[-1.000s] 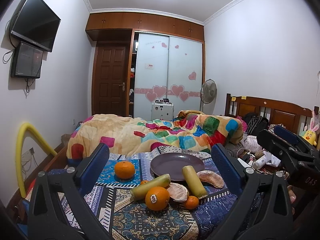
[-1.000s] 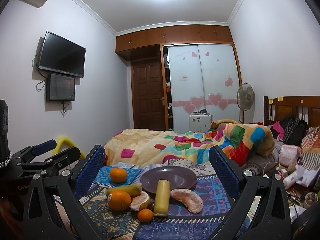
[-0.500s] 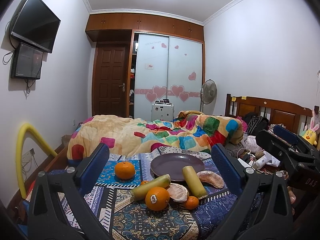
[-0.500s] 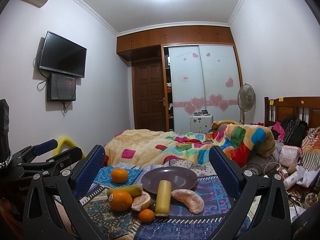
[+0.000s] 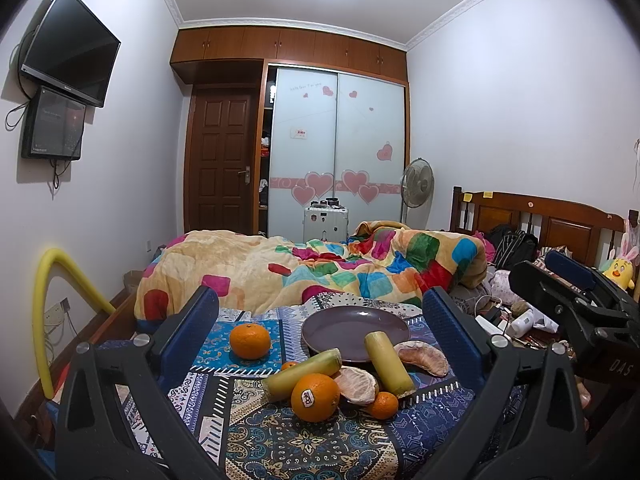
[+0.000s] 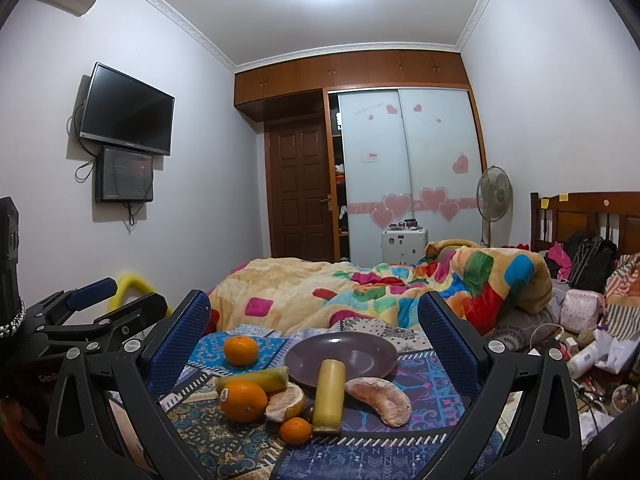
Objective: Organize fruits
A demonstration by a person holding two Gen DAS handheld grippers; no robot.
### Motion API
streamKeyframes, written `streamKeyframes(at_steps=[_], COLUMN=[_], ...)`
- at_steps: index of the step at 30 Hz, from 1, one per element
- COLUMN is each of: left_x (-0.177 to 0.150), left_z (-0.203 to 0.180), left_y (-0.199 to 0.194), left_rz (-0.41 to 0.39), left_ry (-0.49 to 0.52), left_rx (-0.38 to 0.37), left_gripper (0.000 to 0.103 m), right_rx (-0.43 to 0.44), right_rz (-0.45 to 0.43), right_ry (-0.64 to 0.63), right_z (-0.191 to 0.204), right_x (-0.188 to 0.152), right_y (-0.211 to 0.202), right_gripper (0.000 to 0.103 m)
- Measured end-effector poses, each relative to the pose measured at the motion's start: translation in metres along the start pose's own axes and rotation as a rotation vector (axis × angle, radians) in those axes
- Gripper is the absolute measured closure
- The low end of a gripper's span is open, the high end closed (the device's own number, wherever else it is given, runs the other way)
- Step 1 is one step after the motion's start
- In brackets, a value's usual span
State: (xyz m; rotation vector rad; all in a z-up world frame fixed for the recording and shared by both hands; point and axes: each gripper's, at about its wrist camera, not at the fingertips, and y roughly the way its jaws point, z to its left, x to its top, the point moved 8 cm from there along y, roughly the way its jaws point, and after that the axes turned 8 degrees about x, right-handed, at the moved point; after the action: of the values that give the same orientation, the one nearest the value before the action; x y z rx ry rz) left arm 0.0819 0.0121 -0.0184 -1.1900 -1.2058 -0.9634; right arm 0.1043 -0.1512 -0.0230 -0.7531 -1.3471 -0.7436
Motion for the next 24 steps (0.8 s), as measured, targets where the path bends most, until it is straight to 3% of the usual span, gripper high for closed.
streamKeyframes(at_steps=[24], left_x=[-0.0005], left_z=[0.0024], left_y=[-0.0003], left_rz=[0.002], left_ry=[0.005], left_rx=[0.002], left_gripper=[0.000], right_rx=[0.005], right_rz=[0.005], right_ry=[-0.005], right_z=[0.0011], right_x=[-0.0006], right_y=[0.0028], right_gripper=[0.000])
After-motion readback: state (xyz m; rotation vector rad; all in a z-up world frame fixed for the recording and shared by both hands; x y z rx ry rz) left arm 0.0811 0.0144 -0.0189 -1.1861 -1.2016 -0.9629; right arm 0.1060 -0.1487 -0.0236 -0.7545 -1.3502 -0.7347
